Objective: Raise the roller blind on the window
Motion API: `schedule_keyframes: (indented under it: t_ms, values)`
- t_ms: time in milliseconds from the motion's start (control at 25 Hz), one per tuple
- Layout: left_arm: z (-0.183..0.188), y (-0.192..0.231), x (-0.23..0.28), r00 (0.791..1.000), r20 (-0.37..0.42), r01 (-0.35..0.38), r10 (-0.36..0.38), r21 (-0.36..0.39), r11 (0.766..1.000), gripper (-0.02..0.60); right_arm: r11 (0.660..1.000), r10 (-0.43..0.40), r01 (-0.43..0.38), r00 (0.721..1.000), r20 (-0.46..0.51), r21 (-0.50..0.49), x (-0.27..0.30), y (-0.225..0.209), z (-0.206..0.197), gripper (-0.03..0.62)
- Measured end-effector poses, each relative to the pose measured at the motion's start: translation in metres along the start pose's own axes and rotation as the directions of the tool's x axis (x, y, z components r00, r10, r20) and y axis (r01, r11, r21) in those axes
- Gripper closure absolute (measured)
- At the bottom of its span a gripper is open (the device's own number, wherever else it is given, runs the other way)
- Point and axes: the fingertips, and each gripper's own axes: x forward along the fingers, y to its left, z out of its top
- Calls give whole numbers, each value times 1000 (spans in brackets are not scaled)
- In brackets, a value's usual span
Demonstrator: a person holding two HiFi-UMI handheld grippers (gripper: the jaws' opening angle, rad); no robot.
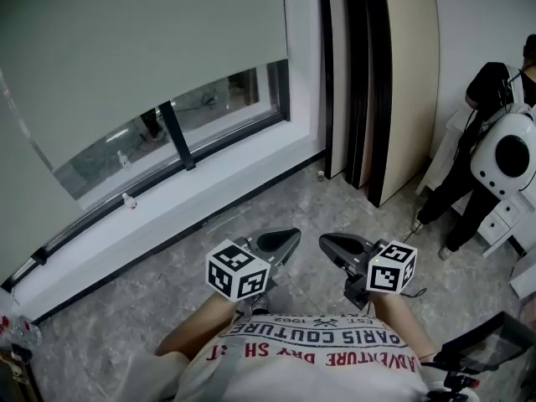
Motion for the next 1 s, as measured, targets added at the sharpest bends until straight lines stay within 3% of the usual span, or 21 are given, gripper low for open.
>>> schedule_keyframes:
  t_ms: [480,760,1000]
  values:
    - [-7,2,56,996,-53,77,-77,-9,997,581,994,-100,99,995,22,39,-24,-53,1,594]
    - [-19,61,79,993,-81,86,-91,-64,994,581,990,-114,112,993,10,90,15,-98,-6,594]
    - [-20,132,132,984,-123,113,-127,-111,987,581,980,-141,141,990,-6,138,54,-177,14,594]
